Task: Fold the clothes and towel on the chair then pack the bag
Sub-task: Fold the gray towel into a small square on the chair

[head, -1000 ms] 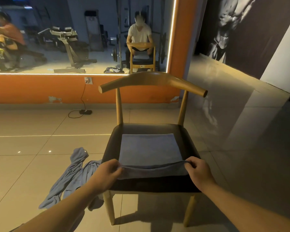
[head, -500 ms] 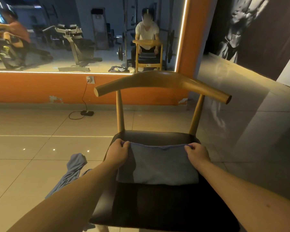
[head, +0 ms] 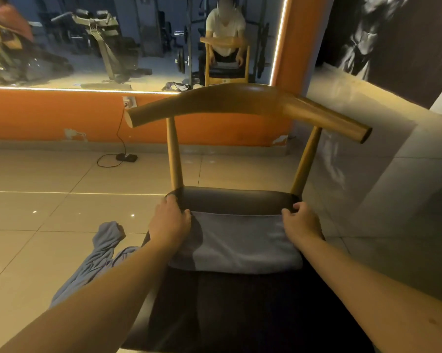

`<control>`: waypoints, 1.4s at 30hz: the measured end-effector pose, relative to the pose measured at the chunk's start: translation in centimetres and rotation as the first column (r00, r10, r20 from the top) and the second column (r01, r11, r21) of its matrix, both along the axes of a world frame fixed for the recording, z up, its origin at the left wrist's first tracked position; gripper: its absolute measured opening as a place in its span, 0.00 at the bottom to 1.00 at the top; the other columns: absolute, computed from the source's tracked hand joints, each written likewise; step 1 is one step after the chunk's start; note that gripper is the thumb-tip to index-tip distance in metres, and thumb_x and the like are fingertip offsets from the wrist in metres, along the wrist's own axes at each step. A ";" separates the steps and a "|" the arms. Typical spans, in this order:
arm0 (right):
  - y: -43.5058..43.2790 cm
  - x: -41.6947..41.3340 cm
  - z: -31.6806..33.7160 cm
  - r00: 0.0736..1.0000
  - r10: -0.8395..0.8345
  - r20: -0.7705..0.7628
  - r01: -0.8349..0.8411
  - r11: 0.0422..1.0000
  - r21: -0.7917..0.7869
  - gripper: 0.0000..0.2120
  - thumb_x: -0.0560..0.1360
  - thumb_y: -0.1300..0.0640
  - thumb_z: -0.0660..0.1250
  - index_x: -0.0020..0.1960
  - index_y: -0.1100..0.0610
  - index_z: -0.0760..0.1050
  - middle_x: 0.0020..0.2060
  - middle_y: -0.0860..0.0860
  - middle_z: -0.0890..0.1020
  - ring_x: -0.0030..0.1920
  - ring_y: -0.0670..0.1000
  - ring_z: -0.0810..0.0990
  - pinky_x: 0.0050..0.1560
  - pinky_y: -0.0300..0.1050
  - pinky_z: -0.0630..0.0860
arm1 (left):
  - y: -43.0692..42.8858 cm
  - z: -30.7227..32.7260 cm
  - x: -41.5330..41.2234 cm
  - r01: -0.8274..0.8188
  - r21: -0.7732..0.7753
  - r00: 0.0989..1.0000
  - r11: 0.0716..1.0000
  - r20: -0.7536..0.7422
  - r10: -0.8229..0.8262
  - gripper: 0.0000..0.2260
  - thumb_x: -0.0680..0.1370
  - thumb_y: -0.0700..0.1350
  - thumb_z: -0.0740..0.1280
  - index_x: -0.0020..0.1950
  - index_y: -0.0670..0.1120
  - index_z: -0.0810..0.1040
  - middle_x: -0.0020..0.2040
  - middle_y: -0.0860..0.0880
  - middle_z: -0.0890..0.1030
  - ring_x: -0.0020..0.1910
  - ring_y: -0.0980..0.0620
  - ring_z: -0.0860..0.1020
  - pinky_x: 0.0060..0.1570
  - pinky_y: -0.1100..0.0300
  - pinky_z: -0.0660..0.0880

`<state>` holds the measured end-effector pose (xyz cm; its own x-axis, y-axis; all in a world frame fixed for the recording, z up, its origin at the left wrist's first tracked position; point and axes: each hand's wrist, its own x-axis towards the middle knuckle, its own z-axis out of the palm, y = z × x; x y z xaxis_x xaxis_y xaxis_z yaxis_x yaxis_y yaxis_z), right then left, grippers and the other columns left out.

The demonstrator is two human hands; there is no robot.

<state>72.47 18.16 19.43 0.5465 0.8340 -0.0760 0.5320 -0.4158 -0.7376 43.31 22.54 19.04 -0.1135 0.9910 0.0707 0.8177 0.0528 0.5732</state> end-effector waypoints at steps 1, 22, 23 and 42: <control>-0.7 -0.6 0.1 0.995 0.022 0.093 -0.028 0.998 0.065 0.20 0.82 0.51 0.65 0.71 0.55 0.69 0.64 0.54 0.76 0.62 0.54 0.77 0.60 0.53 0.77 | -0.7 0.2 0.3 0.061 0.054 0.995 0.997 -0.079 -0.057 0.19 0.82 0.49 0.67 0.71 0.46 0.70 0.66 0.48 0.74 0.66 0.48 0.73 0.67 0.49 0.72; -1.1 -1.3 -2.5 0.697 0.545 0.465 -0.460 0.838 -0.292 0.27 0.85 0.43 0.48 0.82 0.51 0.53 0.82 0.49 0.53 0.82 0.49 0.46 0.80 0.54 0.43 | -2.7 -1.7 3.5 0.317 -0.201 0.815 0.927 -0.443 -0.375 0.32 0.83 0.65 0.48 0.84 0.51 0.50 0.84 0.46 0.43 0.82 0.44 0.37 0.80 0.44 0.37; -0.6 -1.0 -2.5 0.691 0.576 0.436 -0.485 0.817 -0.310 0.26 0.86 0.45 0.48 0.82 0.51 0.53 0.82 0.48 0.54 0.81 0.49 0.46 0.80 0.53 0.43 | -2.5 -2.1 3.7 0.289 -0.203 0.828 0.936 -0.438 -0.350 0.34 0.83 0.67 0.45 0.84 0.51 0.48 0.84 0.46 0.42 0.82 0.44 0.36 0.80 0.44 0.36; -1.6 3.3 1.5 0.855 0.480 0.194 -0.424 0.865 -0.269 0.03 0.76 0.53 0.71 0.46 0.51 0.82 0.44 0.50 0.82 0.46 0.51 0.80 0.44 0.45 0.76 | -14.0 -2.5 11.1 0.763 -0.224 0.503 0.607 -0.384 -0.774 0.39 0.80 0.73 0.48 0.83 0.53 0.38 0.81 0.53 0.34 0.79 0.53 0.30 0.79 0.49 0.31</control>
<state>75.76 16.52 20.96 0.1364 0.9722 -0.1903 0.8507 -0.2134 -0.4804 54.44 8.51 16.51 0.7275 0.6764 -0.1149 0.6845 -0.7045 0.1875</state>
